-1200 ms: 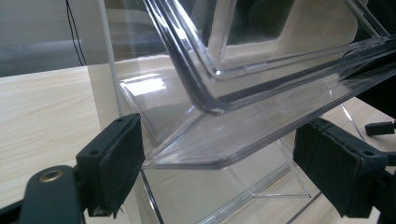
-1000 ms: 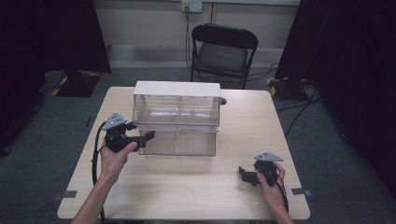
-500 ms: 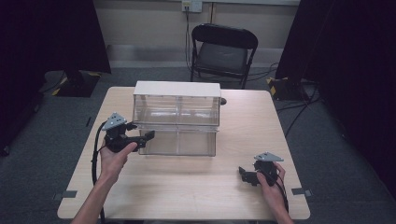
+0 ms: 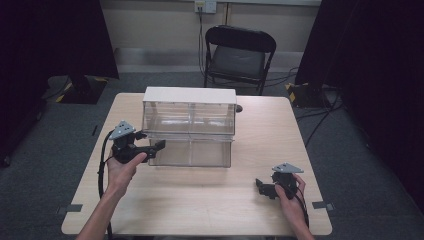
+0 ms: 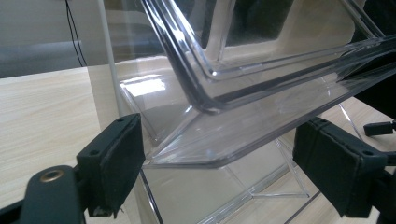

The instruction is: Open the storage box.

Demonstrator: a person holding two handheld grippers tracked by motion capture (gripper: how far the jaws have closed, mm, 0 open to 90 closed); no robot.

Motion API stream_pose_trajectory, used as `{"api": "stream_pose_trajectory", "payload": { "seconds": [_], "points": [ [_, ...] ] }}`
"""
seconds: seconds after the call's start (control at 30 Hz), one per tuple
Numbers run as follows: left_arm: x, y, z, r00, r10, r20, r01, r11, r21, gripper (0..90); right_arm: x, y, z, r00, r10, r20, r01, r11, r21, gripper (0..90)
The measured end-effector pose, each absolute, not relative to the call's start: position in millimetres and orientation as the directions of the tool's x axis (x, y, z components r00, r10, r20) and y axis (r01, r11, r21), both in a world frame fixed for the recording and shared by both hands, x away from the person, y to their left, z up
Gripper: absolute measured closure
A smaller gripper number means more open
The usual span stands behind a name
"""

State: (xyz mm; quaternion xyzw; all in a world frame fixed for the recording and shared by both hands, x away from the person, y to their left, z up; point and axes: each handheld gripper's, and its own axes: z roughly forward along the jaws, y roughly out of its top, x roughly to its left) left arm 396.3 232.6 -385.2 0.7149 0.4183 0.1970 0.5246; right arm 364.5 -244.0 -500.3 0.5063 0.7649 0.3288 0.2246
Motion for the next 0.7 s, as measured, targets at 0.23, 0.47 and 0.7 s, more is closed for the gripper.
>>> {"api": "stream_pose_trajectory", "payload": {
  "seconds": [0.23,0.47,0.7],
  "points": [
    [396.4,232.9,-385.1,0.574,0.804,-0.157,0.391,-0.101,0.915,16.5,364.5,-244.1,-500.3,-0.387,0.922,-0.011,0.627,0.271,0.730,10.6],
    [395.9,232.5,-385.1,0.572,0.806,-0.153,0.391,-0.104,0.915,16.5,364.5,-244.1,-500.3,-0.387,0.922,-0.011,0.627,0.271,0.731,10.5],
    [395.8,232.6,-385.0,0.572,0.806,-0.155,0.392,-0.102,0.914,16.6,364.5,-244.0,-500.3,-0.386,0.922,-0.010,0.627,0.271,0.730,10.5]
  ]
}}
